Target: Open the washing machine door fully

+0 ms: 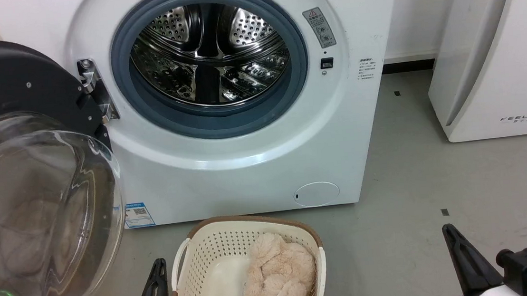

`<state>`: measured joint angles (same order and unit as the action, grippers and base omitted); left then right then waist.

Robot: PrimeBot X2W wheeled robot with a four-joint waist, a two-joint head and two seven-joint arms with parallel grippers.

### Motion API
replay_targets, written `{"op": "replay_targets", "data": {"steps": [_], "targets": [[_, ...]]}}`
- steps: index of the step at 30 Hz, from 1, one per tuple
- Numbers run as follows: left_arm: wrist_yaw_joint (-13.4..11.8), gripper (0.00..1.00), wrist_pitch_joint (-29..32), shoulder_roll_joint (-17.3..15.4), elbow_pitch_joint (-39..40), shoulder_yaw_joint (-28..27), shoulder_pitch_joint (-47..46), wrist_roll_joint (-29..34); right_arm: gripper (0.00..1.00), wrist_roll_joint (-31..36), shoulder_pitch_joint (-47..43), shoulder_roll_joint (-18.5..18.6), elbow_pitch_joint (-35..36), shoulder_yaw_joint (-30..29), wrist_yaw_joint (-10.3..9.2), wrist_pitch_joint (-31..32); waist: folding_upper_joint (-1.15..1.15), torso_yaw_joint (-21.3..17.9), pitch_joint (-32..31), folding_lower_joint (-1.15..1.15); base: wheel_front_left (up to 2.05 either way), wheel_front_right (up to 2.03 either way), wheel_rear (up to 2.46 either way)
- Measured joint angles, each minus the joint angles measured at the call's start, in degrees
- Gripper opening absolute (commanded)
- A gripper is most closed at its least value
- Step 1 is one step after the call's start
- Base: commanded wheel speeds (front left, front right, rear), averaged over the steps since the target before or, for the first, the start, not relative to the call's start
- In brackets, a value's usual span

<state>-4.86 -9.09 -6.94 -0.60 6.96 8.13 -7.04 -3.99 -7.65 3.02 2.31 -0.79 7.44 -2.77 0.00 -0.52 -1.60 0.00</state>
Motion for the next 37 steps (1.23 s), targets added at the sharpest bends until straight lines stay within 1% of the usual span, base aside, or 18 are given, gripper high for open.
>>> {"op": "replay_targets", "data": {"steps": [37], "targets": [[1.63, 0.0, 3.55, 1.47, 0.1, -2.58, -2.7, 2.47, 0.0, 1.8, 2.59, 0.0, -0.81, 0.23, 0.0, 1.01, 0.0, 0.2, 0.64, 0.0, 0.0, 0.0, 0.0]]}}
